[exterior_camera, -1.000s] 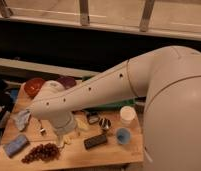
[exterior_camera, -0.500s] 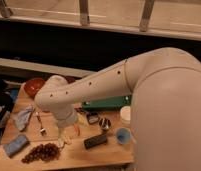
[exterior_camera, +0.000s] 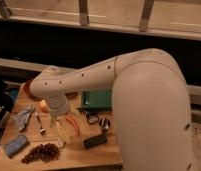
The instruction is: Place banana in metal cup
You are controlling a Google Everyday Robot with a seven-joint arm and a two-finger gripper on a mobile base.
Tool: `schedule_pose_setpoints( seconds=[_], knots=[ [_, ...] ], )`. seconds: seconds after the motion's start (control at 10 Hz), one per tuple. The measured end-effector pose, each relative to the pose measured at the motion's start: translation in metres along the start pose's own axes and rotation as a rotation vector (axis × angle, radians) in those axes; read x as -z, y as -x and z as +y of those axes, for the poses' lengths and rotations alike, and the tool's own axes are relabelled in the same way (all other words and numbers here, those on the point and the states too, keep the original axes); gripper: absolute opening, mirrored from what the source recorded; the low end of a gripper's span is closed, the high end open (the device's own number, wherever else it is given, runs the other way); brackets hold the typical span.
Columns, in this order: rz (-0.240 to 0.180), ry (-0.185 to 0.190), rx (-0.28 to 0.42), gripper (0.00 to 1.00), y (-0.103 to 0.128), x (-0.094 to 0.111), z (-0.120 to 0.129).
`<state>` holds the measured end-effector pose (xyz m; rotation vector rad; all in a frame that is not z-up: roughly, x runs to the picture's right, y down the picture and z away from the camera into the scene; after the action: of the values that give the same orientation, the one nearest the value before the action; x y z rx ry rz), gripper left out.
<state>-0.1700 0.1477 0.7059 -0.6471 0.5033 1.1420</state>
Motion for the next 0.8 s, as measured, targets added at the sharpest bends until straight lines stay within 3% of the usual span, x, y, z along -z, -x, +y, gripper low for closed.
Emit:
schedule_pose_setpoints(
  seconds=[0.6, 0.8],
  knots=[
    [0.016, 0.011, 0.173, 0.8, 0.057, -0.012, 0.088],
    [0.014, 0.016, 0.177, 0.8, 0.06, -0.012, 0.09]
  ],
)
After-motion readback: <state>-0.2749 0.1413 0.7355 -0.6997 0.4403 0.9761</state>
